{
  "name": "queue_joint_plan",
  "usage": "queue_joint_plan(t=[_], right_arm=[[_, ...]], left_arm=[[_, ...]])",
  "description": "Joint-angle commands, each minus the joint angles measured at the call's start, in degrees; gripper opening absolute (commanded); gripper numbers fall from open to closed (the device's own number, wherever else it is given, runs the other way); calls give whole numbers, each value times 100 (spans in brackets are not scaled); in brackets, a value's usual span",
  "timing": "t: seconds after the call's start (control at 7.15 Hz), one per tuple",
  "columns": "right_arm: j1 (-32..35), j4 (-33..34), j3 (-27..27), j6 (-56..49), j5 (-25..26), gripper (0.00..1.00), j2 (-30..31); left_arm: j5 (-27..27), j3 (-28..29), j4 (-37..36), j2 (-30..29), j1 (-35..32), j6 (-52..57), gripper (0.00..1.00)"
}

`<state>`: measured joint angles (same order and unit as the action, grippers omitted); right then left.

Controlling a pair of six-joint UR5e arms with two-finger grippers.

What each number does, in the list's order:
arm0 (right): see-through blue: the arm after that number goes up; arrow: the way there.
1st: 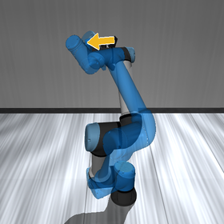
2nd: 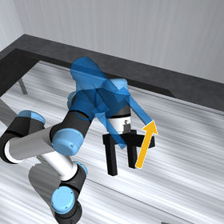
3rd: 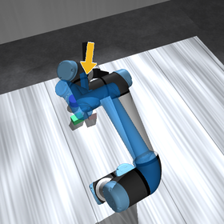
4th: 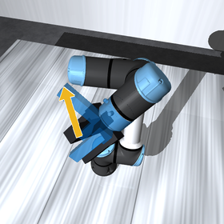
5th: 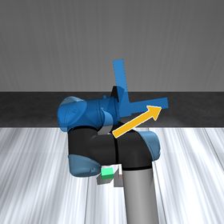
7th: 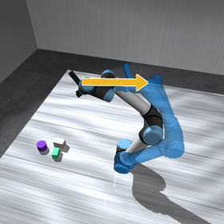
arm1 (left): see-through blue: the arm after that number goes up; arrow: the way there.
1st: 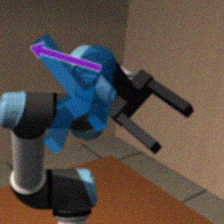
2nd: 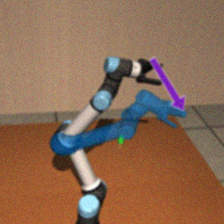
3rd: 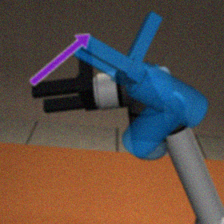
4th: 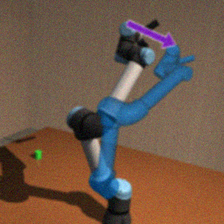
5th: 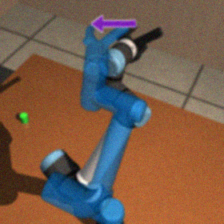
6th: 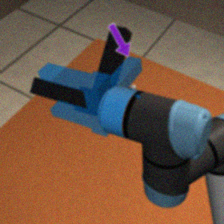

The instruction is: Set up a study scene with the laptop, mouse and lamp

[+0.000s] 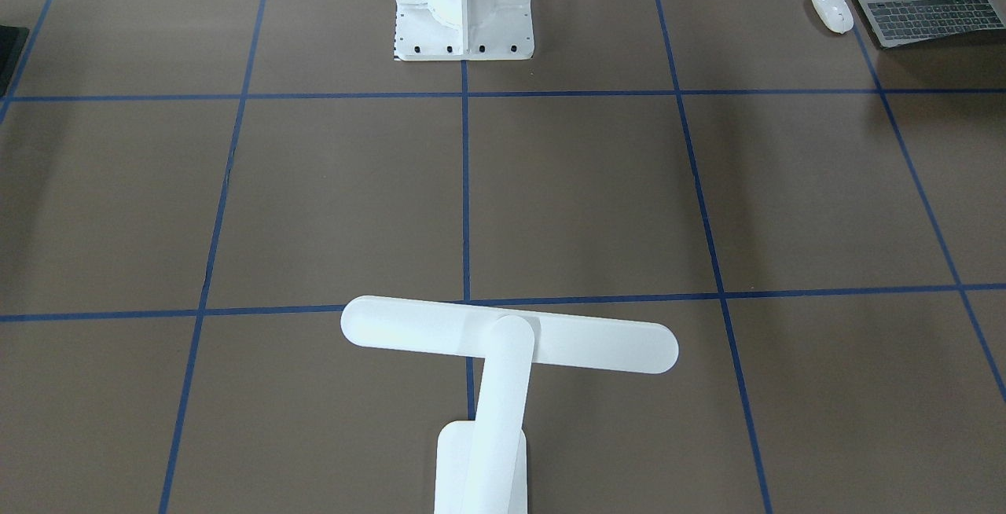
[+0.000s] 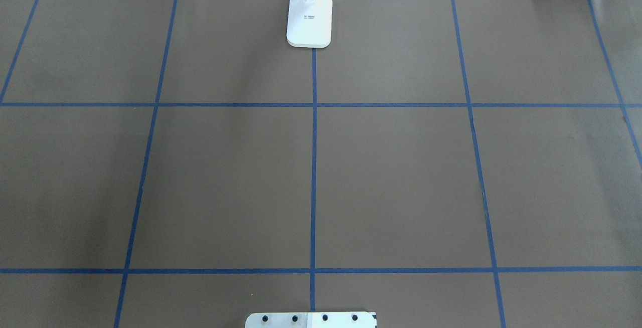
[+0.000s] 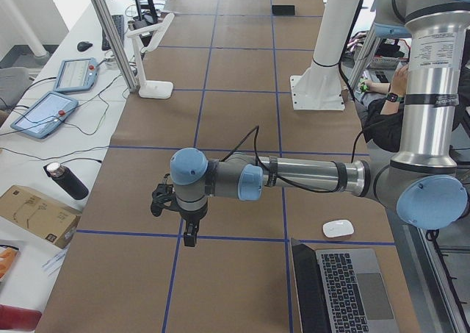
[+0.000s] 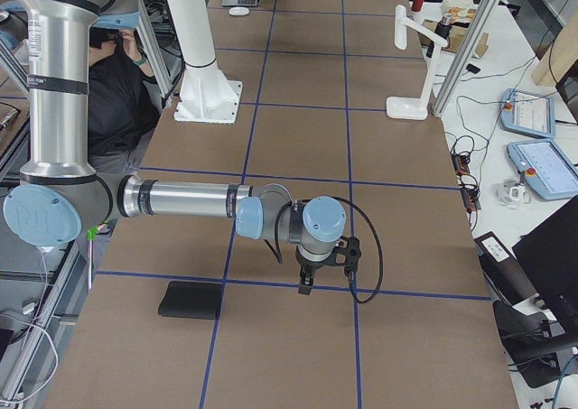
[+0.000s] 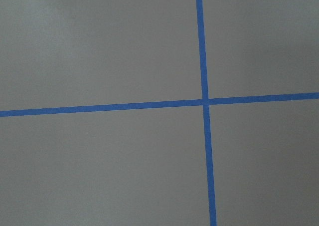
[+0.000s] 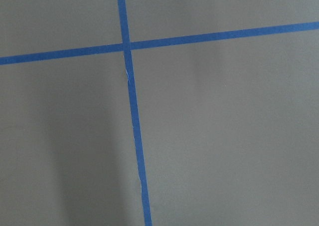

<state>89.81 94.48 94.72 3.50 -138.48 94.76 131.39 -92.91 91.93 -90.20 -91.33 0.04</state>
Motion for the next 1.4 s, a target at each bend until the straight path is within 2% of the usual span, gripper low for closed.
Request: queue_joint_plan(t=[0.0,0.14,0.28,0.56,0.7,0.84,0.98,1.26], right_arm=[[2,-8,81,2,40,100,-45],[-7,0,108,19,23,100,-63],[-7,0,117,-42,-12,100,-63],[-16,0,117,-33,-56,100,-63],[-16,-8,117,-33,-56,100,-63],[-16,0,117,-16,-73,100,-63],[-16,0,117,-16,-169,100,-63],[-16,0,117,2,-450,100,-54]], left_arm=[[1,-25,-70,54,-17,-675,100],[18,-147,-105,116,-69,-1525,100],[79,-531,-297,465,-104,-2256,100],[54,-1515,-1190,1220,-385,-2781,100],[80,-1650,-1291,1659,-969,-2956,100],[19,-1616,-1301,1811,-1227,-3514,100],[19,-1599,-1266,2030,-1238,-4216,100],[-121,-1512,-1231,2296,-1238,-4880,100]])
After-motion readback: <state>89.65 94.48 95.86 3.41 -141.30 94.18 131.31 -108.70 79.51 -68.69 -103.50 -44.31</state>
